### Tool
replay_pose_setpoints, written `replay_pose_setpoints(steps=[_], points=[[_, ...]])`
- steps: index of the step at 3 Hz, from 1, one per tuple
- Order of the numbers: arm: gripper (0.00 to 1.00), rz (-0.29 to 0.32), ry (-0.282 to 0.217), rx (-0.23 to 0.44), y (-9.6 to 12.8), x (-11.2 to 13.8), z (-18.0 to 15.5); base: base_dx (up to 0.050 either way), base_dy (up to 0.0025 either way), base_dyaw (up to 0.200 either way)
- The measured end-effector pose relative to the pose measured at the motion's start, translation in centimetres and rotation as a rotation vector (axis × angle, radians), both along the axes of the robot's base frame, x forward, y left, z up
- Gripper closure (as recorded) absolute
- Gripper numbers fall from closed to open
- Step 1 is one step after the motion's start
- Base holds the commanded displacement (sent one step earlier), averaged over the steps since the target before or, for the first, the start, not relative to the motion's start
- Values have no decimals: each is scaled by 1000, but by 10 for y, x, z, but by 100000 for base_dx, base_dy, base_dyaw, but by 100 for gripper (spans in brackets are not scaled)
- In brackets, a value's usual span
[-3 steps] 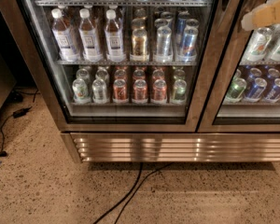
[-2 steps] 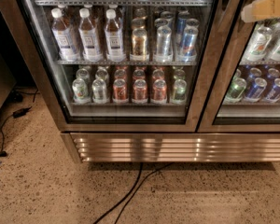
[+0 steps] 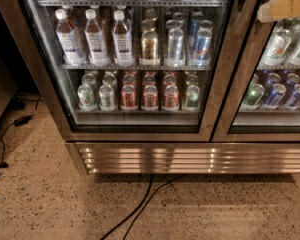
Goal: Open left fridge door
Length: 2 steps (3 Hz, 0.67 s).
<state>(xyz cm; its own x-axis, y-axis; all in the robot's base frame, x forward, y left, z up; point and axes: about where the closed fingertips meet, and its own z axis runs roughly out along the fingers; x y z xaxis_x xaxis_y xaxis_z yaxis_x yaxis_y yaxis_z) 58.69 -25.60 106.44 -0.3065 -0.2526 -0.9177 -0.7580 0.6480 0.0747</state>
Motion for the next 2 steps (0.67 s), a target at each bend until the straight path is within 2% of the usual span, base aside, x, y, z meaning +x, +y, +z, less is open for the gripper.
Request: replay_pose_setpoints(steps=[1,2], points=[[18,0,0,0,0,0,0,0,0,0],[40,0,0,0,0,0,0,0,0,0]])
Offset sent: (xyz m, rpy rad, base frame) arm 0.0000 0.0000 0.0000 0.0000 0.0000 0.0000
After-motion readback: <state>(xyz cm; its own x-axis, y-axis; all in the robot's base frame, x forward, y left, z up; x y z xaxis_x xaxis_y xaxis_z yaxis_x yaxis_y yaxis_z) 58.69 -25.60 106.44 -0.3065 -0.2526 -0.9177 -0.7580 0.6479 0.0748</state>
